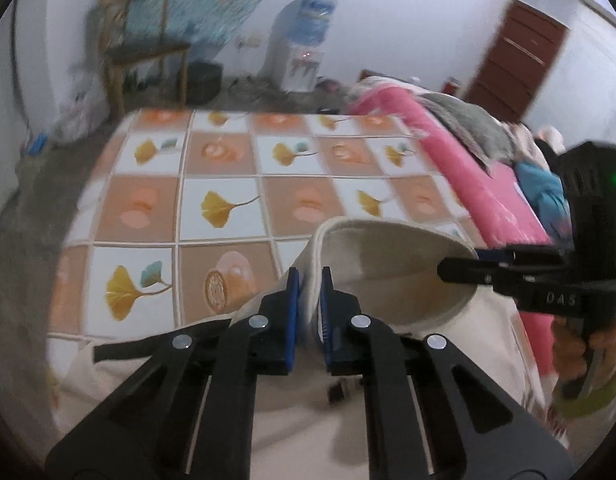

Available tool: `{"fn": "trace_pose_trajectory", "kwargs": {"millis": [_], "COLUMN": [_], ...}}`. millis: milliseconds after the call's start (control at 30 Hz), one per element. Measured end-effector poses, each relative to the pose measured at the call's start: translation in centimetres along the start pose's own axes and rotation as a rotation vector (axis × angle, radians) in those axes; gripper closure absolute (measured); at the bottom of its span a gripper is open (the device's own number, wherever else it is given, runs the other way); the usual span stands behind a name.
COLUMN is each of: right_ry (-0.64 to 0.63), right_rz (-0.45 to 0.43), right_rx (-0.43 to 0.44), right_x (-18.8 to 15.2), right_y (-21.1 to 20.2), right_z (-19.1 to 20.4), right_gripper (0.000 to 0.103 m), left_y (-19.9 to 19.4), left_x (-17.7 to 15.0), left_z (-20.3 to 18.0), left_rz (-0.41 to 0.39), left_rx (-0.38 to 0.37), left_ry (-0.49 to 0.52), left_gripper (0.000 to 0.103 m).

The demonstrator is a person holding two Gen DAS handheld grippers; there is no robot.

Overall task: Fold large clothes
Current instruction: 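Fold the collar end over toward the hem with both grippers and release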

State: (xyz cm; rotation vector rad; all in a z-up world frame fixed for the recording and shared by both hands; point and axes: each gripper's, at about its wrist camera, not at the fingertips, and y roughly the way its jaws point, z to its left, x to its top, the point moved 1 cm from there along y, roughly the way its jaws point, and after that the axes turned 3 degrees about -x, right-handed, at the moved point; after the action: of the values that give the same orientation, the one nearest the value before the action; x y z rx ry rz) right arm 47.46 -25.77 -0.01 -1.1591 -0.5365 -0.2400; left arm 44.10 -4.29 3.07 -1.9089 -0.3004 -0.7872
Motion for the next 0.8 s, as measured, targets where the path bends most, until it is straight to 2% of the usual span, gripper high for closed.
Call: {"fn": "trace_pose_trajectory", "kwargs": {"millis": [133,233,267,300,367,433,467,500,567,667,767,800], "right_ry": [-0.11,-0.178,-0.207,-0.222,-0.239,-0.253,-0.253,-0.249,-0.229,-0.181,-0.13,-0.114], "right_rz": [-0.04,-0.05,-0.034,-0.013,0.028,0.067,0.076,0.069,0.026,-0.063,-0.097,-0.094], "right_rx": [-0.04,-0.079,-0.102,-0.127,-0.161,-0.189,-0.201,-0.202,-0.176,-0.107,-0.068,-0.063], "right_x": [-4.4,-8.4,-10.2,-11.4,-13.3,-15.0,-15.7,-16.0,-15.7,-13.4,-10.2,-9.4], "right_y": [-3.3,-4.4,-4.2,-3.7,-2.9,-2.6,-3.0,-3.7,-5.5,-7.8,-6.5,-5.4], "right_z": [1.8,2.8,3.0,3.0,2.7,2.3,2.0,1.7,1.3,1.3,2.1,2.4], "right_gripper": [0.081,0.08,0.077,0.067,0.053,0.053,0.053,0.053,0.053,0.053,0.053,0.058], "left_y": [-4.0,-5.2,-5.2,-5.0,-4.4,-4.0,-4.3,-4.9,-7.5,-9.7,-8.5,-7.4], "left_x": [-3.4,-6.7,-8.1,-9.5,-11.6,-13.6,-14.0,-14.2,-13.5,-11.0,-8.3,-7.6], "left_z": [-3.1,-4.3,-4.5,-4.5,-4.3,-3.7,-3.4,-3.2,-2.6,-2.5,-3.1,-3.4], "left_rz": [0.005,0.041,0.066,0.09,0.143,0.197,0.199,0.187,0.096,-0.011,-0.04,-0.038], "left_rx": [-0.008,-0.003,0.001,0.012,0.036,0.062,0.062,0.055,0.023,0.009,0.002,0.01], "left_ry": [0.118,0.159,0.162,0.158,0.154,0.145,0.142,0.136,0.129,0.119,0.085,0.079], "left_gripper": [0.095,0.094,0.094,0.091,0.084,0.083,0.083,0.083,0.083,0.083,0.083,0.083]}}
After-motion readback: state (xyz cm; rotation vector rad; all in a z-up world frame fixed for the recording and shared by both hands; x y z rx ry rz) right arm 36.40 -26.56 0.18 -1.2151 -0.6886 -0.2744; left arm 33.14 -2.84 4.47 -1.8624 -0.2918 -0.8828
